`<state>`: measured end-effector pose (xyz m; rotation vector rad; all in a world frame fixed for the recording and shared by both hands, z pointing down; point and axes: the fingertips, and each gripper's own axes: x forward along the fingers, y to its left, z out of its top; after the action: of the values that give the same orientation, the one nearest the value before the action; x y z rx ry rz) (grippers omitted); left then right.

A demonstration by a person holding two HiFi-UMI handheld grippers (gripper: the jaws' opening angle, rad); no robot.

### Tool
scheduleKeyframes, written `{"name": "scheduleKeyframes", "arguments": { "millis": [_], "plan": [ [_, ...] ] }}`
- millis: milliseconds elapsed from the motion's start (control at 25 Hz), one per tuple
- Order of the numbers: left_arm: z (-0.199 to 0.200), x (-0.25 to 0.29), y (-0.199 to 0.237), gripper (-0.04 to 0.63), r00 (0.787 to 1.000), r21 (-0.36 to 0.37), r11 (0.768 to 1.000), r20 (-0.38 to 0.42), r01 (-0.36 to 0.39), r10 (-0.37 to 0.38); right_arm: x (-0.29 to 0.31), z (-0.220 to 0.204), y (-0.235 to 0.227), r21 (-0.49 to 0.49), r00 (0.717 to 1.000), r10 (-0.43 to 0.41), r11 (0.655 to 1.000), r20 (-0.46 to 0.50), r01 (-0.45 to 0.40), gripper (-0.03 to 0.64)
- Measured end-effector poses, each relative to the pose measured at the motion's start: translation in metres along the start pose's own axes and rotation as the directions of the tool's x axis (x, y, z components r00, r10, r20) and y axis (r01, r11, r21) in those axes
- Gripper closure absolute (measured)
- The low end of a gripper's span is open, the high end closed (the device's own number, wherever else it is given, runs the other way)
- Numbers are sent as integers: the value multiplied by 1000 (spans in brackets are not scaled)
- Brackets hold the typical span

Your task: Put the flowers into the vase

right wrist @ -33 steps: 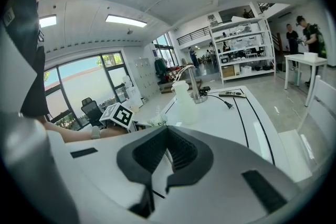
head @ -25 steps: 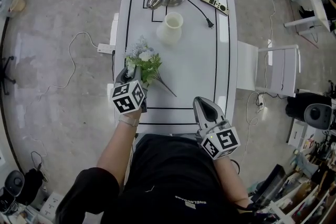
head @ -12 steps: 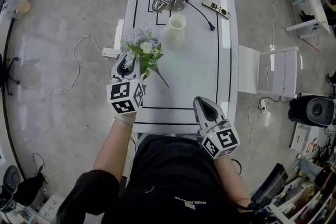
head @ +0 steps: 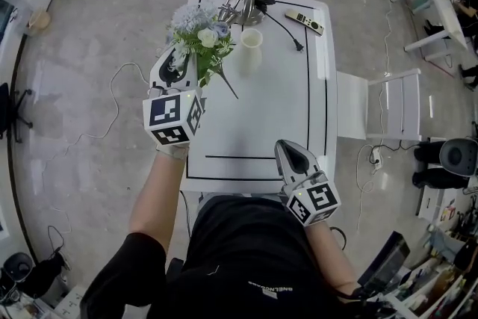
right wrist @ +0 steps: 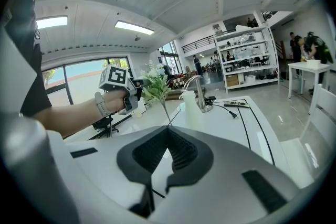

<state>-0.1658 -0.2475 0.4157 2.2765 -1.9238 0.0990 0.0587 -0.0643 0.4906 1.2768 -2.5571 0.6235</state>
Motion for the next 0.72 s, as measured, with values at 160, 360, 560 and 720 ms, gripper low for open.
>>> {"name": "scheduleKeyframes", "arguments": {
  "millis": [160,360,560,720],
  "plan": [
    [41,7,-8,500,997,46,999,75,-1,-3,-5,5,0,-9,1000,-4,1000,14,4,616],
    [82,21,-22,500,987,86,996,158,0,-14,-13,6,-5,-7,999,-22,1000,26,22,617],
    [113,33,-29,500,975,92,996,222,-8,-12,-18,6,-12,-3,999,-41,999,33,41,615],
    [121,44,-32,500,971,100,994,239,-30,5,-23,8,-18,8,997,-58,998,43,57,615]
  ]
}}
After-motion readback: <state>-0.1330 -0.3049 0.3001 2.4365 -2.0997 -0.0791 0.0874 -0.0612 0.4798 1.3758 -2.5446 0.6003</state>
